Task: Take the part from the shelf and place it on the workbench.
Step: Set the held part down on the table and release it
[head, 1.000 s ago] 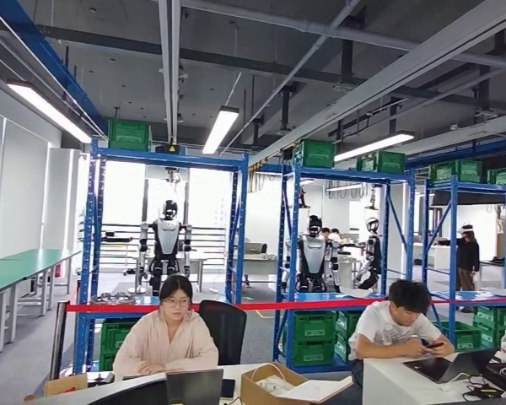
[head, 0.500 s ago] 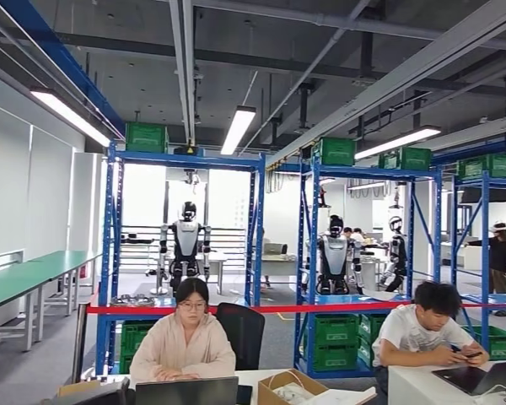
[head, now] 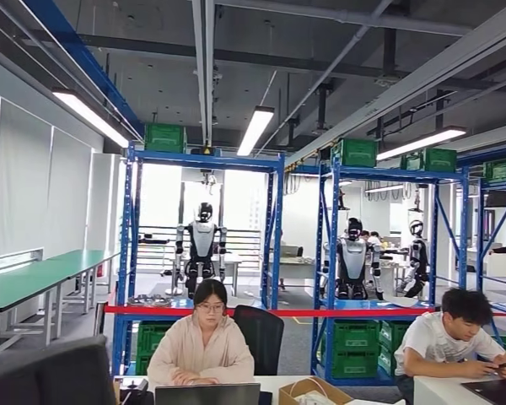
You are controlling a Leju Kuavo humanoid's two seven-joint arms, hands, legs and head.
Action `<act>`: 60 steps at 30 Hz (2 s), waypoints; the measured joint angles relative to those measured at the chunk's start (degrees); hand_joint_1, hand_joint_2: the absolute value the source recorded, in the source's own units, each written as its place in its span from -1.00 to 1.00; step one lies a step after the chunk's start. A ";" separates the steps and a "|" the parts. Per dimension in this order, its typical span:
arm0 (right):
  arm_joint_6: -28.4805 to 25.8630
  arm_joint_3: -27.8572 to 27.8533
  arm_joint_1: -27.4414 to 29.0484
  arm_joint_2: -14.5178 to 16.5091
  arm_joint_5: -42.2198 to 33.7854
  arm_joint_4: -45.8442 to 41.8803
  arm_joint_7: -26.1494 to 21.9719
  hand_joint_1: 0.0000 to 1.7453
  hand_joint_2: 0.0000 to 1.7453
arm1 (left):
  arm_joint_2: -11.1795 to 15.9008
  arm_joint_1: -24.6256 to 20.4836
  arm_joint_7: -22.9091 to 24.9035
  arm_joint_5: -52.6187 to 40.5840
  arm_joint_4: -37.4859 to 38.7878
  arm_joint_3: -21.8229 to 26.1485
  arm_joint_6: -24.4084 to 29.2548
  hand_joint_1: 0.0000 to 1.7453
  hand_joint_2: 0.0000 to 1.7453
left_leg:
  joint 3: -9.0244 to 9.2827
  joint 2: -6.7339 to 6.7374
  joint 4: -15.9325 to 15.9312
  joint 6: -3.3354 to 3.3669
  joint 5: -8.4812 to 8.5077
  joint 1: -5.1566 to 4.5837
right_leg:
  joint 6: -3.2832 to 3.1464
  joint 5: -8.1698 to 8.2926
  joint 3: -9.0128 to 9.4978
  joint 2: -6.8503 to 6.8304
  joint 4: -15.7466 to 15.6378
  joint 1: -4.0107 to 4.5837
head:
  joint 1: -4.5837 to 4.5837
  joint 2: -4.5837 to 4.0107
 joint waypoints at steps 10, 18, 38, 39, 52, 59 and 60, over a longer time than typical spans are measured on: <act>-12.89 -5.57 -13.03 2.96 24.13 12.54 4.39 1.00 1.00 | 0.19 -0.59 1.94 -3.42 0.02 -2.67 -0.63 -1.00 1.00 | 1.25 -0.55 -0.32 0.28 -0.64 -0.16 | -1.18 5.45 -4.34 0.23 0.37 0.54 | -0.01 0.01; -31.17 -10.02 -19.92 3.05 58.58 27.04 16.43 1.00 1.00 | 0.40 -0.47 0.80 -4.71 0.02 -4.18 -0.98 -1.00 1.00 | -2.85 -0.27 8.38 -0.99 -5.46 -0.27 | -2.56 6.64 -2.46 -0.30 -3.79 0.33 | 0.00 0.00; -48.56 -20.87 -8.41 0.75 82.19 42.78 9.51 1.00 1.00 | 0.86 -0.22 -0.99 -5.97 0.11 -5.65 -1.57 -1.00 1.00 | 1.53 -0.38 -0.81 0.59 -0.45 -0.07 | -0.08 3.11 -8.97 0.03 8.28 -0.16 | -0.13 0.00; -48.79 -21.09 -7.39 0.91 79.83 42.86 7.09 1.00 1.00 | 0.84 -0.27 -1.11 -6.00 0.11 -5.67 -1.55 -1.00 1.00 | 1.60 -0.46 -0.86 0.51 -0.51 -0.09 | -0.33 4.84 -7.21 0.06 4.40 0.00 | -0.13 0.00; -46.21 -18.47 2.00 1.55 69.58 39.62 -5.68 1.00 1.00 | 0.99 -0.26 -2.60 -7.05 0.13 -6.26 -1.60 -1.00 1.00 | -3.44 -0.20 10.96 -1.57 -5.86 0.10 | -2.30 7.01 -2.94 -0.03 -3.79 0.20 | -0.11 0.00; -50.64 -11.81 1.95 1.29 79.68 41.25 2.39 1.00 1.00 | 1.10 -0.83 -3.58 -7.30 0.14 -6.88 -1.51 -1.00 1.00 | 2.45 -0.14 -1.19 -0.80 -0.95 0.12 | -0.62 5.86 -3.58 0.29 -1.83 0.15 | -0.11 0.00; -51.71 -10.52 1.60 1.30 82.40 41.88 4.88 1.00 1.00 | 1.10 -0.87 -3.62 -7.36 0.14 -6.98 -1.43 -1.00 1.00 | 2.48 -0.14 -1.25 -0.51 -0.86 0.11 | -0.39 5.48 -3.69 0.27 -1.43 0.04 | -0.11 0.00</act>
